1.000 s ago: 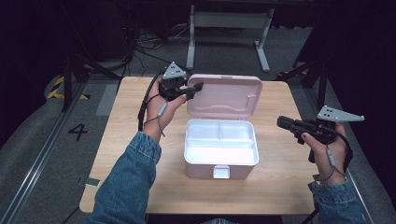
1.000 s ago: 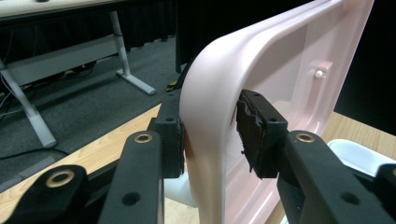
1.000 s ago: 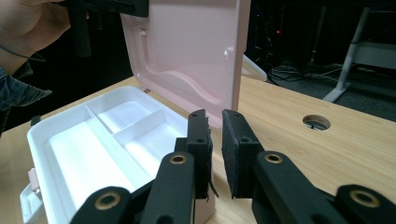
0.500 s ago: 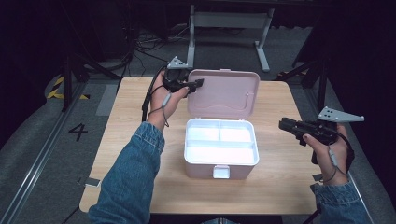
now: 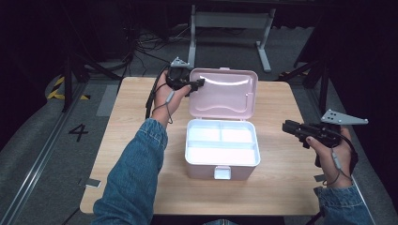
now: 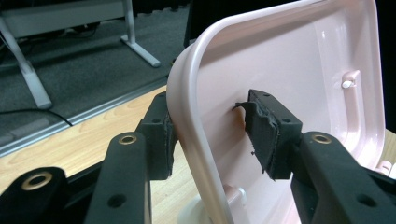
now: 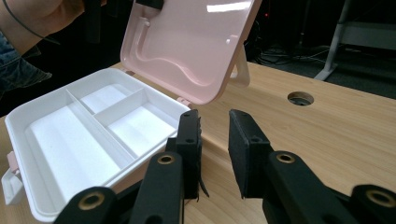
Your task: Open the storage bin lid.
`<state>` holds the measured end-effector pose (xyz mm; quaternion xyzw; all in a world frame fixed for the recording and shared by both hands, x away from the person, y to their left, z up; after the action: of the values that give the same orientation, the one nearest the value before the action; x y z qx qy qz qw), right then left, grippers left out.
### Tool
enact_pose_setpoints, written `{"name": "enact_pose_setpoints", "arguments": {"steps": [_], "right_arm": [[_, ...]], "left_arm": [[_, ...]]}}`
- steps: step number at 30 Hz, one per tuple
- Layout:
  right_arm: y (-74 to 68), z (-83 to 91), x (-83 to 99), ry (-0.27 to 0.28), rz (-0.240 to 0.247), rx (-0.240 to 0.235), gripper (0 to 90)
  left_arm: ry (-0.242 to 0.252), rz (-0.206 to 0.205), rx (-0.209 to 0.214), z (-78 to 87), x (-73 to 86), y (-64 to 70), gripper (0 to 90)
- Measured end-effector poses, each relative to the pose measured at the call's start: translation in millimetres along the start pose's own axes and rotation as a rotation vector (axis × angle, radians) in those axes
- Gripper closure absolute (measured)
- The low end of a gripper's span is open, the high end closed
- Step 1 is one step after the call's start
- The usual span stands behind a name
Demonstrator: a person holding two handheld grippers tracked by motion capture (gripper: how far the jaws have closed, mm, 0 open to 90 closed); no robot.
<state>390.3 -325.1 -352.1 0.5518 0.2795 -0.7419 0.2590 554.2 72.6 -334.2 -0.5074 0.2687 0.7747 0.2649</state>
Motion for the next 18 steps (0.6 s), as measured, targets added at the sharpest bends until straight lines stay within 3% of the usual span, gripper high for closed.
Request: {"name": "enact_pose_setpoints", "arguments": {"steps": [7, 18], "right_arm": [[2.2, 1.4, 0.2, 0.001, -0.002, 0.003, 75.1], [4.1, 3.0, 0.5, 0.001, -0.013, 0.006, 75.1]], "left_arm": [[-0.006, 0.033, -0.008, -10.3, 6.8, -7.4, 53.4], [-0.044, 0.043, -0.040, -22.3, 16.5, -17.5, 53.1]]}}
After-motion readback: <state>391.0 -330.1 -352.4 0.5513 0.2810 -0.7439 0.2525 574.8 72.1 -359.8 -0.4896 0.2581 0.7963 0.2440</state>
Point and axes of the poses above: each handheld gripper's, and its own axes: z roughly backward along the jaws, x roughly out of its underside, y roughly to its right, the point moved 3 cm from there along -z, roughly forward along the jaws, and after that the axes turned 8 degrees about y, right-handed, at the moved point
